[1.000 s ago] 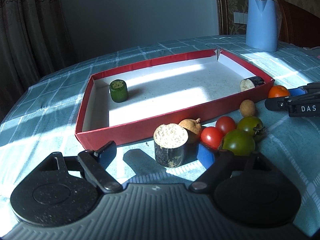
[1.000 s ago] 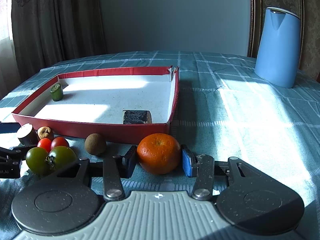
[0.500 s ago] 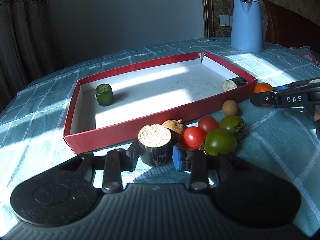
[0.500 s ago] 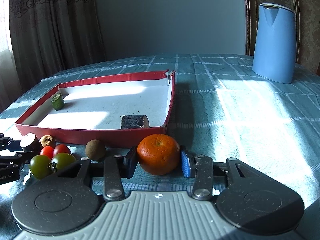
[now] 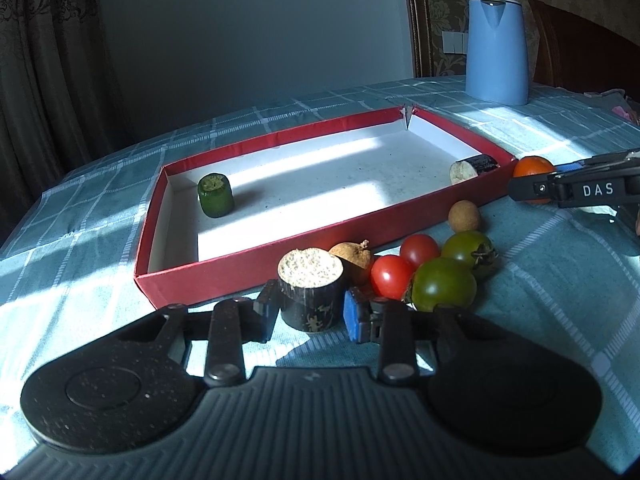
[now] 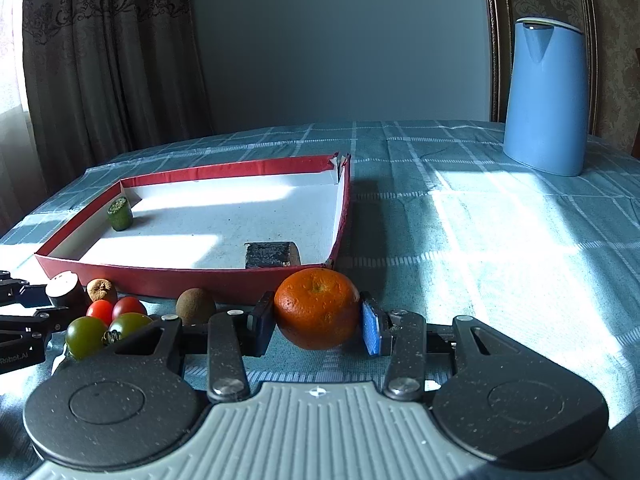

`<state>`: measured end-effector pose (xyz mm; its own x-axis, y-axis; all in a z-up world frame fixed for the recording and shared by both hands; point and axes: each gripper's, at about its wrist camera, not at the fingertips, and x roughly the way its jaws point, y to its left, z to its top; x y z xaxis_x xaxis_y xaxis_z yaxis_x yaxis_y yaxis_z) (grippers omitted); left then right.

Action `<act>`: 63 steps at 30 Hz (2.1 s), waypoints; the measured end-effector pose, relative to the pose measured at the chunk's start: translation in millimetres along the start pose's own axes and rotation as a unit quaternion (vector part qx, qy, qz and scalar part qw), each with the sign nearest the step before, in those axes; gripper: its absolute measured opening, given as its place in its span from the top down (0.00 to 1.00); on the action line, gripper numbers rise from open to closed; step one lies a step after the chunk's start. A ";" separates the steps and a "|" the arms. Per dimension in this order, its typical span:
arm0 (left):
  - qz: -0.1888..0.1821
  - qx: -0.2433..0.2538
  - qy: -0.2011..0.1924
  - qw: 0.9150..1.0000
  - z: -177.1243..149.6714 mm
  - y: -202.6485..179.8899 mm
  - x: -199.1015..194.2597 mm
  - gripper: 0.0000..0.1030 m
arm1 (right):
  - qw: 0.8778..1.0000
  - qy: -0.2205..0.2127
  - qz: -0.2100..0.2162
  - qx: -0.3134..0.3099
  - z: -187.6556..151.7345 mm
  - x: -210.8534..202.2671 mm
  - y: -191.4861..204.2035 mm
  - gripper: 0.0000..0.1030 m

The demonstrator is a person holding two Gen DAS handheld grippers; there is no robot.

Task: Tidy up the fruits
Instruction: 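Carry the white-topped cylinder into the box with the left tool while the right tool places the tangerine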

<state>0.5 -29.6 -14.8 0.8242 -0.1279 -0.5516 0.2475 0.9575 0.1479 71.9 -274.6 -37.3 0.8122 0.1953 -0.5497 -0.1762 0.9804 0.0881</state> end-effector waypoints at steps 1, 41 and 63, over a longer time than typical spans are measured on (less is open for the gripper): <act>0.000 0.000 -0.004 1.000 -0.1 0.2 -1.3 0.71 | 1.000 -0.005 -0.001 -0.001 -0.1 -1.8 0.3 0.59; 0.039 -0.087 -0.038 0.995 47.3 40.5 33.3 0.71 | 0.994 -0.022 -0.005 -0.108 57.0 66.5 75.2 0.59; 0.060 -0.078 -0.044 0.994 53.4 39.7 44.9 0.33 | 0.997 0.018 -0.010 -0.075 64.2 104.6 67.8 0.30</act>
<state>74.6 -11.1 10.2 0.8863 -0.0258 -0.4625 0.0686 0.9948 0.0759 180.7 -186.0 -35.6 0.7961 0.1723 -0.5802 -0.2443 0.9685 -0.0475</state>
